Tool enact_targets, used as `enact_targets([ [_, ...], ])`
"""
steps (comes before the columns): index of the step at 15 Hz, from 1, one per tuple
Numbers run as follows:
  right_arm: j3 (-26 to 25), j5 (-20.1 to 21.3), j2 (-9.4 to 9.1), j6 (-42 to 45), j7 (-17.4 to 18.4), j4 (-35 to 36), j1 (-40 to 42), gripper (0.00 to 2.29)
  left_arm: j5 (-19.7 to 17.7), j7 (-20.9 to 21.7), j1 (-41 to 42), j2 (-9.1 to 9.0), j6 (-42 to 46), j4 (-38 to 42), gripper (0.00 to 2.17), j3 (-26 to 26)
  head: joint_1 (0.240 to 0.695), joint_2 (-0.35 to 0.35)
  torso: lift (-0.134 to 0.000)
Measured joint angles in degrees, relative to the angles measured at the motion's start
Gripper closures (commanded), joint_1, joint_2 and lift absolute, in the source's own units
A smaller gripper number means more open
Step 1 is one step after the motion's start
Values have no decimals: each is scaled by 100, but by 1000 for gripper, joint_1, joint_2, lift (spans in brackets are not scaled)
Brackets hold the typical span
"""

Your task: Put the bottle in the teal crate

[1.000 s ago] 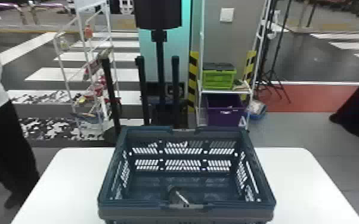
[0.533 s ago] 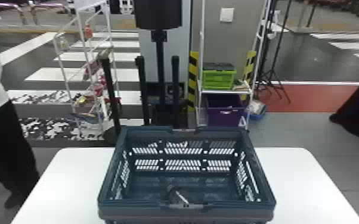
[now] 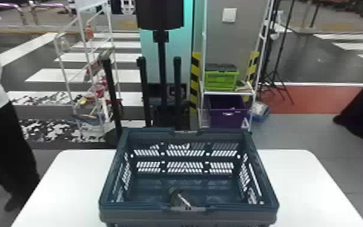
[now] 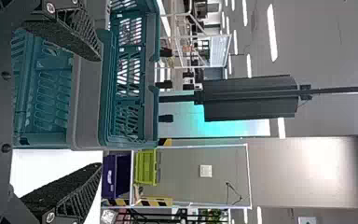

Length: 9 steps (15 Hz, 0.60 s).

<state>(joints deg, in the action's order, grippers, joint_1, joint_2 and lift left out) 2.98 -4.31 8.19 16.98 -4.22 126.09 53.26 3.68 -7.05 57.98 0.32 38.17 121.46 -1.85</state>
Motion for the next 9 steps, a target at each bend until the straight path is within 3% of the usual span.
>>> enact_targets([
  [9, -4, 9, -28, 99, -24, -15, 35, 97, -38, 20, -32, 73, -296, 161, 144, 0, 499, 0, 0],
])
